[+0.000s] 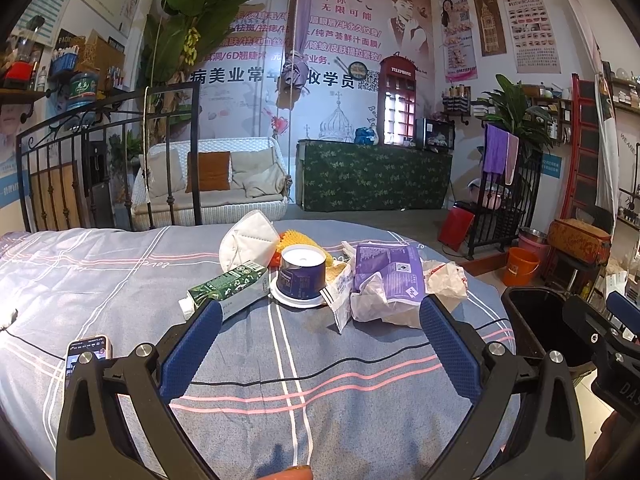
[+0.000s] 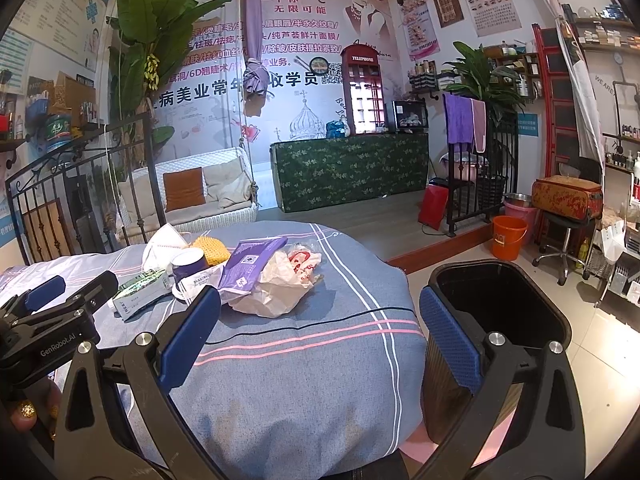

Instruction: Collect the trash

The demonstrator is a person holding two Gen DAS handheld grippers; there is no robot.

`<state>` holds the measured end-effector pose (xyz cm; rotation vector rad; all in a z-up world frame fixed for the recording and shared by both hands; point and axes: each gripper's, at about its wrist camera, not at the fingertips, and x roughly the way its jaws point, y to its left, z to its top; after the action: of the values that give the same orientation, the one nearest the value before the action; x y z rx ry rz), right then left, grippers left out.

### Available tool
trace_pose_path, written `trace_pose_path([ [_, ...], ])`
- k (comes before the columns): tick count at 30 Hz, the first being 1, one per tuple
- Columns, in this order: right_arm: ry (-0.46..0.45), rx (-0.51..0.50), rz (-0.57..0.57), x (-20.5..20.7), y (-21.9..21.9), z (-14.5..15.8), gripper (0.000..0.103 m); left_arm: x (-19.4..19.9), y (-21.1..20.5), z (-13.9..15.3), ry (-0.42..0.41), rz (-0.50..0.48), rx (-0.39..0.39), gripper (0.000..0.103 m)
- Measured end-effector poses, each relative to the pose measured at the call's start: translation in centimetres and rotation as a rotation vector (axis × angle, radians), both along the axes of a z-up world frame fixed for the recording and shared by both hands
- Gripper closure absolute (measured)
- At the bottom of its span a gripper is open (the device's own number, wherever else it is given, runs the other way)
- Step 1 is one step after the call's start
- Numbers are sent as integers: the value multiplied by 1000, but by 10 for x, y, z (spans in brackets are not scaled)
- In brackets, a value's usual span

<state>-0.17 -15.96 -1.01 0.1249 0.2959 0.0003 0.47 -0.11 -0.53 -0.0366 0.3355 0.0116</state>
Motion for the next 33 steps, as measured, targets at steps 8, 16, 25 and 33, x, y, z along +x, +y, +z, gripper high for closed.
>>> trace_pose_path([
  [8, 11, 2, 4, 2, 0, 0, 5, 1, 0, -2, 7, 1, -1, 5],
  [16, 14, 3, 3, 4, 1, -1, 5, 2, 2, -6, 9, 1, -4, 5],
  [25, 27, -1, 7, 7, 1, -2, 5, 4, 2, -7, 8, -2, -1, 5],
  [33, 73, 3, 33, 27, 4, -9, 5, 17, 6, -17, 85, -45, -10, 5],
])
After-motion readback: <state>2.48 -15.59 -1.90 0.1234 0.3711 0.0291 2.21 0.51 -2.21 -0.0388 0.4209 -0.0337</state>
